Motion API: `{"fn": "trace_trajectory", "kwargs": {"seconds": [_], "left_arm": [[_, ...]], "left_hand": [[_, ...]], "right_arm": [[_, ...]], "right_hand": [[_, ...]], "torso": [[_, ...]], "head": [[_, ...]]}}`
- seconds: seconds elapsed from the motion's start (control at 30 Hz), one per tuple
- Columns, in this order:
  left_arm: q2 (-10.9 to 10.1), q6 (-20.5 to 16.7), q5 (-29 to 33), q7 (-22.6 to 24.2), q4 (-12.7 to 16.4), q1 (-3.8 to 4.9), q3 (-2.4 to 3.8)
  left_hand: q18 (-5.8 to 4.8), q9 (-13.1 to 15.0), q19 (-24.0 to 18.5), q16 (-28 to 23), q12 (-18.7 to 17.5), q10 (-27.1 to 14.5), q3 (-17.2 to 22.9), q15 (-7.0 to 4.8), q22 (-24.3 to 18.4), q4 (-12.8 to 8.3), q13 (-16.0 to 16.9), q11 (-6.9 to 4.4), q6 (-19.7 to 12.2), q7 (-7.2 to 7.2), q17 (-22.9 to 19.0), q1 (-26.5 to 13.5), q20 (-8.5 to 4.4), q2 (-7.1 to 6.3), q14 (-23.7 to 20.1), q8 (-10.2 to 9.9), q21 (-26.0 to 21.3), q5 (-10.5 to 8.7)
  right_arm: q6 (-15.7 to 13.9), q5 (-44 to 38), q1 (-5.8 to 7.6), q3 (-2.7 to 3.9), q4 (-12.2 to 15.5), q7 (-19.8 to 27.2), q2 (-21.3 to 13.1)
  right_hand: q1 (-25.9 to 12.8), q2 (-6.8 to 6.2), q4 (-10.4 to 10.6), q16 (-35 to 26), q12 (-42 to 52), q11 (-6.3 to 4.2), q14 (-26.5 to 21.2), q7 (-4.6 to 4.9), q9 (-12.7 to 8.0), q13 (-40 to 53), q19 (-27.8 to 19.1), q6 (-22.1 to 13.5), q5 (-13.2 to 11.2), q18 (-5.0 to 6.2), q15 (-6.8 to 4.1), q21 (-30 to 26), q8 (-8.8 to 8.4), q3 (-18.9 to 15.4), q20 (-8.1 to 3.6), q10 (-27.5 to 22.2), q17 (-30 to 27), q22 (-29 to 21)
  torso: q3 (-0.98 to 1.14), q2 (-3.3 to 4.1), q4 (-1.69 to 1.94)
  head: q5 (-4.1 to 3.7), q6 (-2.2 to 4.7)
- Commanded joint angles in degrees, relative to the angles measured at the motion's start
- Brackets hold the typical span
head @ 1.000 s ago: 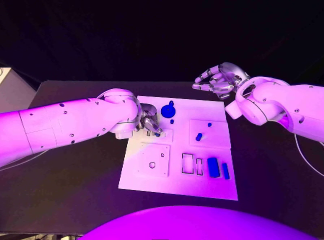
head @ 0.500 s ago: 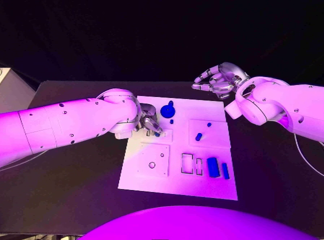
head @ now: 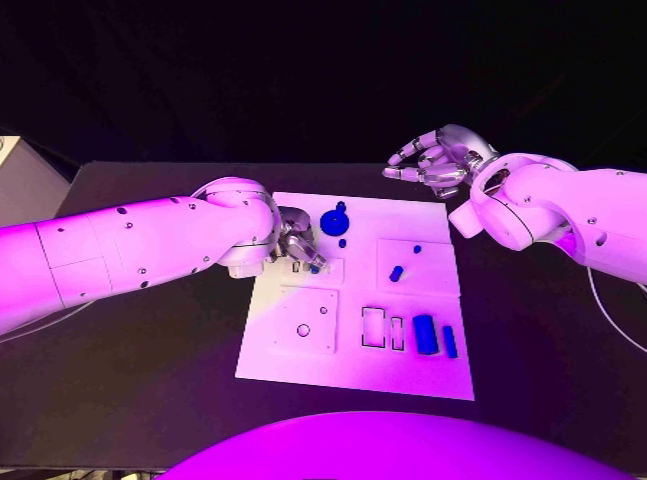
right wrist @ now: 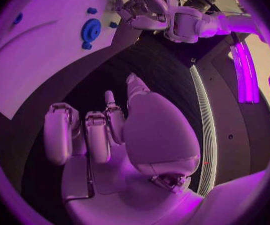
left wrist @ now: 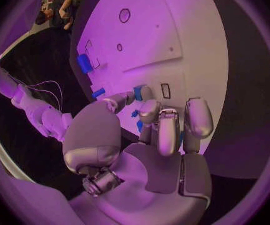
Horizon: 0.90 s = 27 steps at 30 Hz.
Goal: Assemble the parts on the task board
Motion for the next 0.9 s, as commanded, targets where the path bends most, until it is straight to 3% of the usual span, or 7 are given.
{"fn": "trace_trajectory", "kwargs": {"seconds": [0.03,0.5,0.57,0.6,0.63,0.73,0.9], "left_arm": [[0.1,-0.1,-0.4,0.4,0.0,-0.05,-0.02],[-0.3,-0.6,-0.6,0.4,0.1,-0.06,0.01],[-0.4,-0.7,-0.7,0.4,0.2,-0.06,0.03],[-0.4,-0.7,-0.7,0.4,0.3,-0.07,0.05],[-0.4,-0.8,-0.7,0.4,0.4,-0.07,0.07],[-0.5,-0.9,-0.8,0.3,0.6,-0.07,0.18],[-1.0,-1.2,-0.8,0.3,1.3,-0.07,0.79]], "left_hand": [[-0.29,-0.1,0.3,-0.1,-0.1,-0.3,-0.7,-0.37,-0.1,0.3,-0.1,-0.05,0.0,0.25,9.3,0.7,0.02,0.01,4.7,-0.4,-0.4,-0.33],[-0.29,0.0,0.4,0.1,-0.1,-0.5,-4.1,-0.34,-0.1,3.0,-0.2,0.01,0.1,0.33,9.6,1.3,0.02,-0.09,4.8,-0.5,-0.5,-0.73],[-0.28,0.0,0.4,0.2,-0.1,-0.6,-5.2,-0.32,-0.1,4.1,-0.3,0.00,0.1,0.32,9.8,1.6,0.04,-0.15,4.8,-0.5,-0.6,-2.13],[-0.29,0.1,0.5,0.2,-0.1,-0.6,-6.1,-0.32,-0.1,5.1,-0.3,0.00,0.1,0.30,9.9,2.1,0.06,-0.04,4.8,-0.5,-0.6,-4.68],[-0.30,0.1,0.5,0.3,-0.1,-0.6,-6.8,-0.30,0.0,6.1,-0.3,0.04,0.1,0.34,10.0,2.2,0.06,-0.09,4.8,-0.5,-0.5,-5.90],[-0.30,0.2,0.5,0.3,-0.1,-0.6,-7.9,-0.27,0.0,7.5,-0.4,0.07,0.1,0.39,10.0,2.6,0.07,-0.14,4.8,-0.5,-0.6,-7.20],[-0.29,0.2,0.5,0.2,-0.2,-0.8,-9.4,-0.24,0.0,8.1,-0.7,0.12,0.1,0.43,9.9,2.7,0.09,0.06,4.8,-0.5,-0.6,-9.75]], "right_arm": [[0.2,0.1,-0.04,0.01,0.0,0.7,0.0],[0.4,0.1,-0.09,0.01,0.1,0.6,-0.2],[0.4,0.1,-0.09,0.01,0.1,0.6,-0.2],[0.5,0.1,-0.09,0.01,0.1,0.6,-0.2],[0.5,0.1,-0.10,0.01,0.1,0.6,-0.2],[0.5,0.1,-0.11,0.01,0.0,0.6,-0.2],[0.6,0.1,-0.13,0.01,0.0,0.6,-0.2]], "right_hand": [[-0.5,-0.04,0.2,-0.3,-0.3,0.02,4.9,0.01,0.1,5.5,-0.2,-0.2,0.3,0.51,0.33,-0.2,-0.05,0.1,0.31,-0.4,11.5,7.0],[-0.6,-0.04,0.2,-0.4,-0.4,0.03,4.9,0.02,0.1,5.4,-0.3,-0.3,0.3,0.57,0.34,-0.5,-0.04,0.1,0.32,-0.5,11.3,6.9],[-0.8,-0.04,0.2,-0.5,-0.5,0.04,4.8,0.02,0.1,5.3,-0.4,-0.3,0.3,0.60,0.35,-0.6,-0.03,0.0,0.32,-0.5,11.2,6.8],[-0.8,-0.04,0.2,-0.5,-0.5,0.04,4.8,0.02,0.1,5.3,-0.4,-0.3,0.3,0.60,0.35,-0.6,-0.03,0.0,0.32,-0.5,11.2,6.8],[-0.9,-0.06,0.2,-0.5,-0.5,0.05,4.8,0.03,0.1,5.3,-0.4,-0.3,0.3,0.64,0.35,-0.8,-0.03,0.0,0.33,-0.6,11.1,6.7],[-1.1,-0.08,0.2,-0.6,-0.6,0.06,4.8,0.04,0.1,5.2,-0.5,-0.4,0.3,0.66,0.36,-0.9,-0.03,-0.1,0.34,-0.7,11.0,6.6],[-1.4,-0.12,0.2,-0.7,-0.7,0.08,4.7,0.06,0.1,5.1,-0.5,-0.5,0.3,0.69,0.38,-1.1,-0.03,-0.2,0.35,-0.8,10.8,6.5]], "torso": [[-0.01,0.00,0.01],[-0.02,0.03,-0.01],[-0.04,0.01,-0.02],[-0.05,0.02,-0.03],[-0.06,0.02,-0.04],[-0.07,0.01,-0.06],[-0.01,-0.01,0.02]], "head": [[-0.02,0.01],[-0.09,0.01],[-0.06,0.01],[-0.05,0.01],[-0.06,0.01],[-0.12,0.01],[-0.32,0.01]]}}
